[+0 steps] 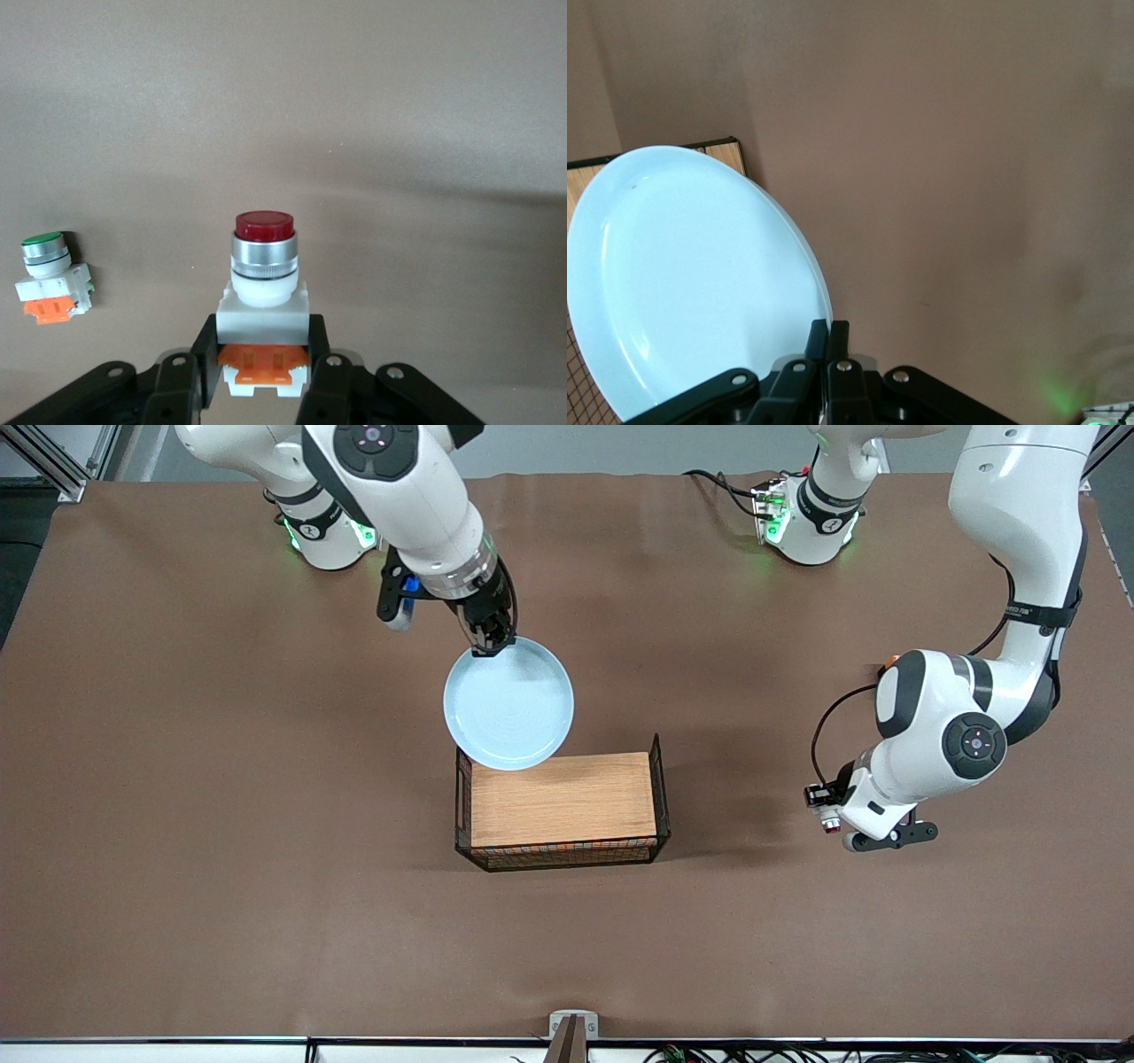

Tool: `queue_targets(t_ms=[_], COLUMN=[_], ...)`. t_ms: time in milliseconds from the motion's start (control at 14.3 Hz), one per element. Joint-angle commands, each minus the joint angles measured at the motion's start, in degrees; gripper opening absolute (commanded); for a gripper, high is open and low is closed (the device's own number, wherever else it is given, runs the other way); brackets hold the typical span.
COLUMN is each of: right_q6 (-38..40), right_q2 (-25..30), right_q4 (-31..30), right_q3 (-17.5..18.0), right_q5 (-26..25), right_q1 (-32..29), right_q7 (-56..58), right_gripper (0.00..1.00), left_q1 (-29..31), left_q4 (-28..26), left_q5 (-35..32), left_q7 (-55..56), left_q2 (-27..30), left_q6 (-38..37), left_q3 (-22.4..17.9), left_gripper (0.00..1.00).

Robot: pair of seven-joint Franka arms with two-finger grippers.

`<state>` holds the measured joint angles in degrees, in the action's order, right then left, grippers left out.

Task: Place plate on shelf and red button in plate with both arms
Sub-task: 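Lower the plate into the wooden box with the right gripper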

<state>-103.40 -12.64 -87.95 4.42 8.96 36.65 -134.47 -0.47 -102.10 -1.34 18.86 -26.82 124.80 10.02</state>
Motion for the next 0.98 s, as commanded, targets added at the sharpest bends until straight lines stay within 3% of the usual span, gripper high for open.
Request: queue_targets(t_ms=[0, 906], right_q6=[-1.97, -12.08], right_q2=[-1.51, -10.12], right_q4=[0.06, 0.77], right_q3=[-0.38, -0.46], right_q5=[-2.28, -7.55], right_q1=[2.28, 3.25], right_q7=[-3.16, -5.54], right_gripper=[0.0, 0.0], left_q1=[-0.24, -0.24], left_q4=[0.76, 0.76], left_q5=[-1.03, -1.03], left_q7=[0.91, 0.91], left_q2=[-0.08, -0.08], left_q6=[-0.96, -0.88], left_q3=[-0.18, -0.18], left_gripper=[0.28, 0.28])
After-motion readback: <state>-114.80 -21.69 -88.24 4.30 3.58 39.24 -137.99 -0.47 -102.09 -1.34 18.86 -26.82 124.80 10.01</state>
